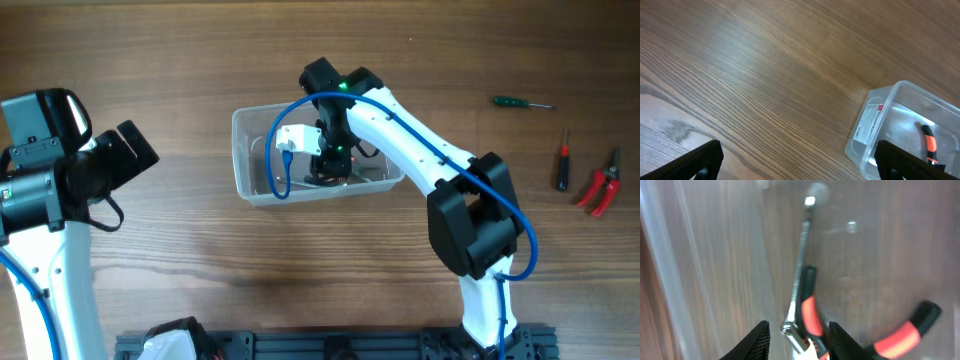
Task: Pack container
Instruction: 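Carry the orange pliers with the right gripper and release into the container, then reach the right gripper to the green screwdriver and grasp its handle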
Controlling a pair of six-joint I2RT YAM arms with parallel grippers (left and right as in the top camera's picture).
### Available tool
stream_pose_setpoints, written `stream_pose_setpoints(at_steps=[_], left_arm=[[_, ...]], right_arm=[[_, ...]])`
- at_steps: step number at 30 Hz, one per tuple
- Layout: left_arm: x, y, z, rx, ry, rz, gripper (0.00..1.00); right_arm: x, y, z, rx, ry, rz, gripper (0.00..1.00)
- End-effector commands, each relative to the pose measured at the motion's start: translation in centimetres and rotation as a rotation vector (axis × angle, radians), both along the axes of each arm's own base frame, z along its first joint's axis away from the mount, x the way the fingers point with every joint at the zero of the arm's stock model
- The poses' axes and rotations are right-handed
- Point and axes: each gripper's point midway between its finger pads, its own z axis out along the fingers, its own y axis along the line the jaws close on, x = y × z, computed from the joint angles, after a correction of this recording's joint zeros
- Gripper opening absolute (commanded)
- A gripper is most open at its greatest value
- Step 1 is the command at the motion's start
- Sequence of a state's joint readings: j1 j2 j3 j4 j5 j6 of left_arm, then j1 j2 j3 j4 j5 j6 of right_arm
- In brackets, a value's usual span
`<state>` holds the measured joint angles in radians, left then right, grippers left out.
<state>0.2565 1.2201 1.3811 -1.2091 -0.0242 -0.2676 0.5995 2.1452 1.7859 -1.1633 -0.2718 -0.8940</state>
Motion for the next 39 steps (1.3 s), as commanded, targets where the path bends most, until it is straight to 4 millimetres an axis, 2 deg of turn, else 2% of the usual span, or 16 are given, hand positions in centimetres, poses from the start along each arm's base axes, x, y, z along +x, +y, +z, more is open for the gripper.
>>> stream_pose_setpoints(at_steps=[1, 3, 4, 5, 7, 10, 12, 14, 17, 19, 20, 23, 26, 31, 34, 39], left_arm=[[0.2, 0.0, 0.3, -0.007, -0.008, -0.005, 1.0], [0.2, 0.0, 0.3, -0.006, -0.008, -0.005, 1.0], [0.2, 0.0, 0.3, -0.006, -0.008, -0.005, 1.0], [0.2, 0.0, 0.3, -0.006, -0.008, -0.005, 1.0], [0.2, 0.0, 0.3, -0.007, -0.007, -0.005, 1.0], [0.2, -0.1, 0.3, -0.007, -0.008, -0.005, 1.0], [0.2, -0.1, 0.3, -0.007, -0.008, -0.005, 1.0], [0.2, -0.1, 0.3, -0.007, -0.008, -0.005, 1.0], [0.2, 0.0, 0.3, -0.006, -0.01, -0.005, 1.0], [0.2, 0.0, 0.3, -0.006, -0.011, -0.005, 1.0], [0.3, 0.0, 0.3, -0.006, -0.012, -0.005, 1.0], [0.3, -0.1, 0.3, -0.009, -0.013, -0.006, 1.0], [0.2, -0.1, 0.2, -0.011, -0.007, -0.007, 1.0], [0.1, -0.1, 0.2, -0.011, -0.007, -0.007, 1.0], [0.2, -0.1, 0.2, -0.011, -0.007, -0.007, 1.0], [0.1, -0.1, 0.2, -0.012, -0.007, -0.006, 1.0]], right_arm=[[4.3, -0.4, 5.2, -0.007, -0.139, -0.321, 0.38], [6.7, -1.8, 9.4, 0.033, -0.214, -0.54, 0.4], [7.7, -2.9, 11.9, 0.07, -0.251, -0.644, 0.54], [8.6, -4.5, 14.8, 0.122, -0.286, -0.747, 0.99], [9.5, -7.2, 18.6, 0.198, -0.33, -0.874, 1.0], [10.8, -13.9, 24.1, 0.336, -0.372, -1.201, 1.0], [11.0, -18.8, 25.6, 0.4, -0.331, -1.48, 1.0], [11.1, -23.0, 25.4, 0.436, -0.252, -1.723, 1.0], [11.1, -24.2, 25.4, 0.497, -0.158, -1.797, 1.0], [12.0, -24.9, 25.8, 0.529, -0.187, -1.837, 1.0], [12.5, -25.8, 26.0, 0.558, -0.186, -1.952, 1.0], [13.0, -28.5, 24.9, 0.695, -0.007, -2.466, 0.99], [14.9, -29.5, 22.8, 0.77, 0.151, -2.675, 0.99], [18.0, -31.0, 15.8, 0.662, 0.319, -2.8, 0.99], [19.3, -33.4, 11.0, 0.591, 0.402, -2.883, 0.99], [19.1, -38.0, 6.4, 0.521, 0.455, -3.042, 0.99]])
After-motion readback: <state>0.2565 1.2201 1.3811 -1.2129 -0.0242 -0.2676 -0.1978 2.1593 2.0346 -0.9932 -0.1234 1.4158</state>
